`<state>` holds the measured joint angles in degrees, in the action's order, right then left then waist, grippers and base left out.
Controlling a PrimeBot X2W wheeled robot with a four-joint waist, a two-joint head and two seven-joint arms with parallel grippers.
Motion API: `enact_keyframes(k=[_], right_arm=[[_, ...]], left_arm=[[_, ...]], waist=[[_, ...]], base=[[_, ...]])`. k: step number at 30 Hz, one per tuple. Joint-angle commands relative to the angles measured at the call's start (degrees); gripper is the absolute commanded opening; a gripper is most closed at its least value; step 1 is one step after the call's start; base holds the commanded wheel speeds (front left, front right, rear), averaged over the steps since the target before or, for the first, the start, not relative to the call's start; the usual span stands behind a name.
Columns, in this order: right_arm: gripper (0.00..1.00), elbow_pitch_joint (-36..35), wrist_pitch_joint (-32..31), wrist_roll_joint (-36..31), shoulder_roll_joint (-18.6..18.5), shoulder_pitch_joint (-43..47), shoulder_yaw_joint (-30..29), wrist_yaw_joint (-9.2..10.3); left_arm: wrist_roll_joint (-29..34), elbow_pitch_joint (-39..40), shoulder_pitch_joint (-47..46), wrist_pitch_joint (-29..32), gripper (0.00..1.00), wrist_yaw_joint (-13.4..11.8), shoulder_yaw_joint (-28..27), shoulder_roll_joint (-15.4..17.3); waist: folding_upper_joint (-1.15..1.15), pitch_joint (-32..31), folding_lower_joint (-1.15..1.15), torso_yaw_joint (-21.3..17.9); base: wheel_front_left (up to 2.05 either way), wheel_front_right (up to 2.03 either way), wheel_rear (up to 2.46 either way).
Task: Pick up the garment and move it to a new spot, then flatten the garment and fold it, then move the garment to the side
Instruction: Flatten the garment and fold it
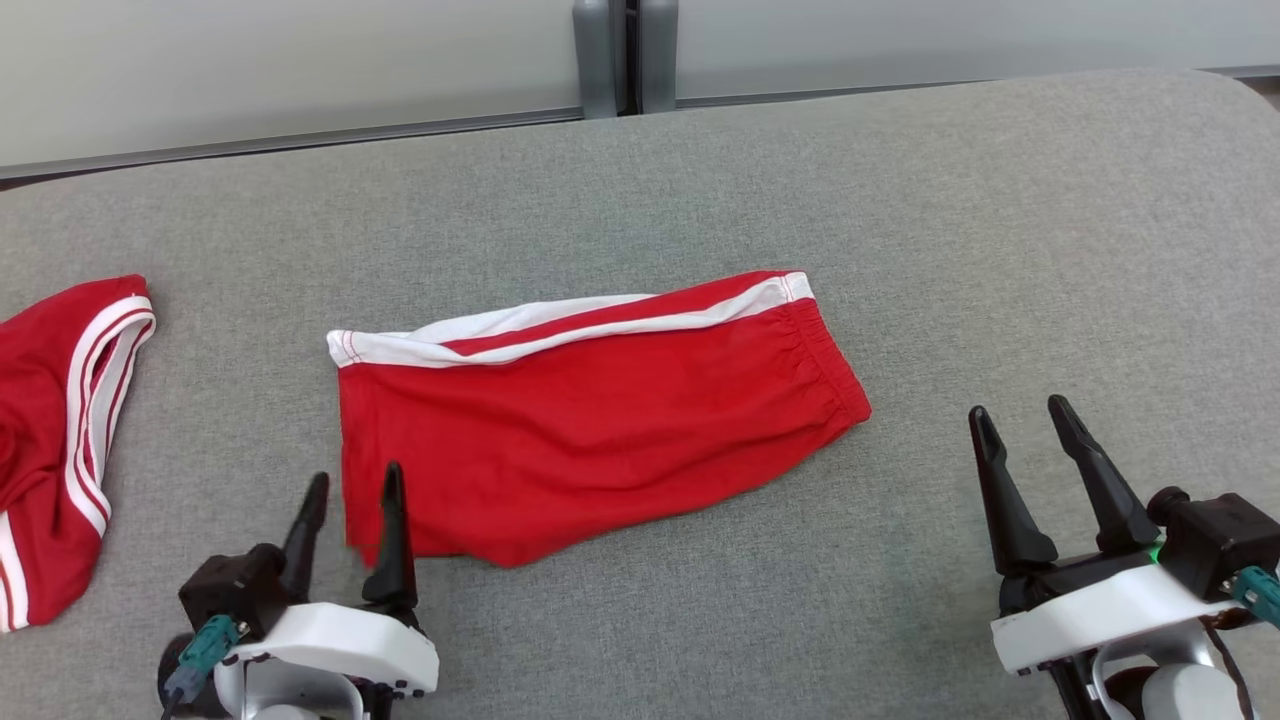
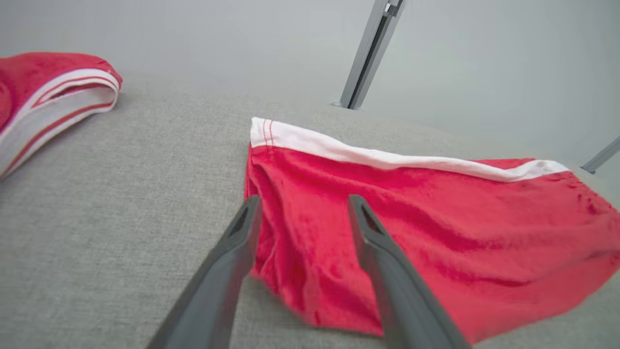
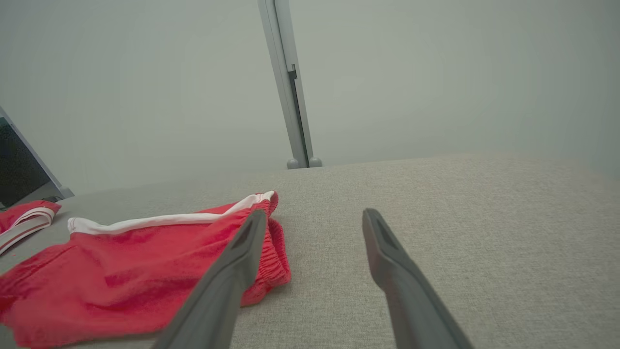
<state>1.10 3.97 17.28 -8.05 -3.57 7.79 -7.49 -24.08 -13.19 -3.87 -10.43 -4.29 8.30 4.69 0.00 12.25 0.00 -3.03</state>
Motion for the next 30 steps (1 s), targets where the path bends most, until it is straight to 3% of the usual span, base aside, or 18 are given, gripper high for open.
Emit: enact_keyframes(k=[1,11,17,30], right_arm=[[1.00,-0.5,-0.4,-0.7,-0.2,0.3,-0.5,0.00],[1.00,-4.1,-2.6,-3.2,-0.1,1.5,-3.1,0.00],[1.00,-5.4,-3.9,-4.4,-0.1,2.5,-2.8,0.00],[1.00,-6.4,-4.7,-4.9,-0.3,3.0,-3.1,0.00]], left_arm=[[1.2,1.2,0.4,-0.9,1.00,-0.8,-0.1,0.7],[6.9,8.9,-1.4,-3.7,1.00,-3.2,-0.9,4.6],[7.6,10.8,0.4,-3.2,1.00,-2.6,-0.7,6.6],[7.5,11.2,2.1,-1.5,1.00,-3.4,0.4,6.8]], waist=[[0.00,-0.1,0.00,0.0],[0.00,-1.8,0.00,1.4],[0.00,-3.2,0.00,1.9],[0.00,-3.6,0.00,2.0]], base=[[0.00,0.00,0.00],[0.00,0.00,0.00],[0.00,0.00,0.00],[0.00,0.00,0.00]])
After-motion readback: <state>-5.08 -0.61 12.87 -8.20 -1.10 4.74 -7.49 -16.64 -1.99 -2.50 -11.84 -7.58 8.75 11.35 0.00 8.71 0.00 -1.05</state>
